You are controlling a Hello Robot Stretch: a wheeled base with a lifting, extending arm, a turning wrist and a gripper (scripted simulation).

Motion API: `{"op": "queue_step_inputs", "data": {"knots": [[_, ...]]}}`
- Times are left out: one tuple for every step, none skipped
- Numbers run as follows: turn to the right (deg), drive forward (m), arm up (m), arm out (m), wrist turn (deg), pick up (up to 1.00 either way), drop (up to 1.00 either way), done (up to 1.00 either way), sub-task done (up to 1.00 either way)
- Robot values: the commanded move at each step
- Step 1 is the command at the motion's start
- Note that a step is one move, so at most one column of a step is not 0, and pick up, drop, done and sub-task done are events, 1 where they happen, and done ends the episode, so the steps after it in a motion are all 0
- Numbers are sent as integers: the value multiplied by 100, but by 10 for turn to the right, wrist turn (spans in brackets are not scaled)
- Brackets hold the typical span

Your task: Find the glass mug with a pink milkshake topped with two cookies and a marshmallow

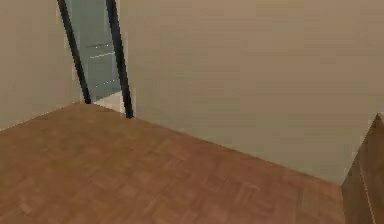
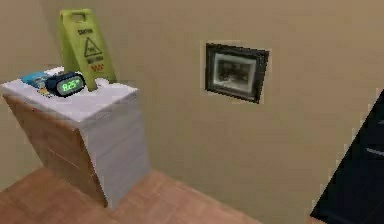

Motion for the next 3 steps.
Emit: {"op": "queue_step_inputs", "data": {"knots": [[-450,0,0,0,0,0,0,0,0],[-450,0,0,0,0,0,0,0,0],[-450,0,0,0,0,0,0,0,0]]}}
